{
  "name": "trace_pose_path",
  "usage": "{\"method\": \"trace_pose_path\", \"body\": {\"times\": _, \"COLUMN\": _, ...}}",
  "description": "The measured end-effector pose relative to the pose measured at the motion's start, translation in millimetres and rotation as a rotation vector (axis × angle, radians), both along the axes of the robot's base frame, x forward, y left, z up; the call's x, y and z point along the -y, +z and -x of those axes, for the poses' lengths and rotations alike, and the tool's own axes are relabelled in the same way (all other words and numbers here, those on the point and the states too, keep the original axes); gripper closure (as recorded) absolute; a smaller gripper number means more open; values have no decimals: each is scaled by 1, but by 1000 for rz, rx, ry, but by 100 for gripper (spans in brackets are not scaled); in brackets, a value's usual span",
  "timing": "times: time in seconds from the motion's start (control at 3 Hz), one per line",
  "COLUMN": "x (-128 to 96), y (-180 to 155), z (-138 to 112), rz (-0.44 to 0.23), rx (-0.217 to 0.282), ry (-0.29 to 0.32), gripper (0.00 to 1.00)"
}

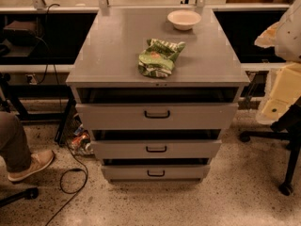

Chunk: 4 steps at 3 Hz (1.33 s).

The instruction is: Open bottom drawer

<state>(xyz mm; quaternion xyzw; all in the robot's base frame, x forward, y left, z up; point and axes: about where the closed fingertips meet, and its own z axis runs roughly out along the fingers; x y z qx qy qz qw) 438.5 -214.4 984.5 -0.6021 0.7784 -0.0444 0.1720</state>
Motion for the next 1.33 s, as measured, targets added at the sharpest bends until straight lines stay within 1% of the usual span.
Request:
{"method": "trace_pose_path", "body": {"times": 0.67, "x": -1, "y": -6, "z": 8, "rz": 10, "rx": -11, "ry": 8, "gripper": 0}}
{"method": "trace_pose_path", "body": {"times": 1.0, "x": -9, "y": -51, "z": 36, "rz": -45, "rx": -13, "ry": 49, "gripper": 0}}
{"method": "trace_pose_path", "body": {"times": 1.33, "x": -24, "y": -111, "z": 48, "rz": -105, "rx": -23, "ry": 86, "gripper": 0}}
